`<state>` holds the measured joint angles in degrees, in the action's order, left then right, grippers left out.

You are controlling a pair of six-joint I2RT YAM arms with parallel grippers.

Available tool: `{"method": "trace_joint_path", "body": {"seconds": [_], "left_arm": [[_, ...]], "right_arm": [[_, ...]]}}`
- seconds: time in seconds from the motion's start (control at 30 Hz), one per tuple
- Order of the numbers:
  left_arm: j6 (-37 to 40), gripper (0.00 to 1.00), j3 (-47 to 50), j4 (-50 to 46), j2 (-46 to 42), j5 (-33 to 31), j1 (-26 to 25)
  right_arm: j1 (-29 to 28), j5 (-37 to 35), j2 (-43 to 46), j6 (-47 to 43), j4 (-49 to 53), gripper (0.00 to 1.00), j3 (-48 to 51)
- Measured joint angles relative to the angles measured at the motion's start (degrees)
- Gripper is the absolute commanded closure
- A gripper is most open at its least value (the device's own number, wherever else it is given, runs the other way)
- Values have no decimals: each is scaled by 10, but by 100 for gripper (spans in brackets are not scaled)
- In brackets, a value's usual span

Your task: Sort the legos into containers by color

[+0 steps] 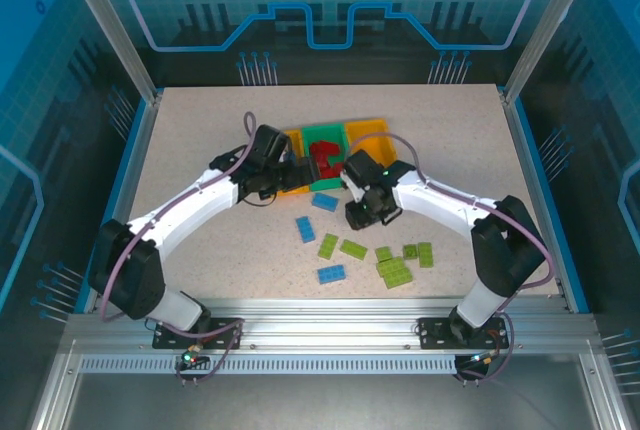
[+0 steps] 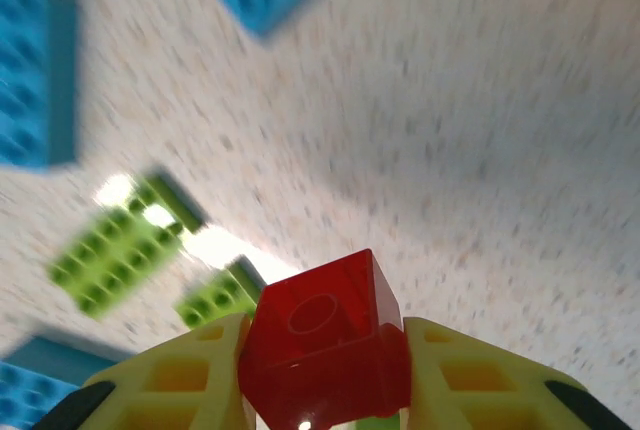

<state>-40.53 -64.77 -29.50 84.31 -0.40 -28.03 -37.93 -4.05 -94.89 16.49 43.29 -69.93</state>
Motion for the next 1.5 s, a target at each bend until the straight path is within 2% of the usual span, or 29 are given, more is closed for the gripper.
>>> {"method": "trace_joint_path", "body": {"seconds": [0.17, 0.5, 0.63, 0.8, 0.87, 1.1, 1.5], "left_arm": [[-15, 1, 70, -2, -44, -18, -12], [-86, 1, 138, -10, -57, -39, -88], [-106, 1, 137, -9, -28, -40, -110], [-116, 3, 97, -22, 59, -40, -120], [-117, 5, 82, -25, 82, -40, -120], [-118, 16, 42, -36, 134, -41, -120], [-91, 62, -17, -47, 219, -45, -115]], "right_arm": [[38, 17, -48, 24, -1, 71, -121], [83, 28, -254, 62, 32, 68, -367], [87, 30, -291, 76, 48, 58, -410], [87, 37, -316, 89, 61, 36, -449], [87, 42, -317, 91, 65, 29, -449], [87, 54, -296, 90, 60, 27, -422], [89, 49, -36, 85, 23, 26, -146]]}}
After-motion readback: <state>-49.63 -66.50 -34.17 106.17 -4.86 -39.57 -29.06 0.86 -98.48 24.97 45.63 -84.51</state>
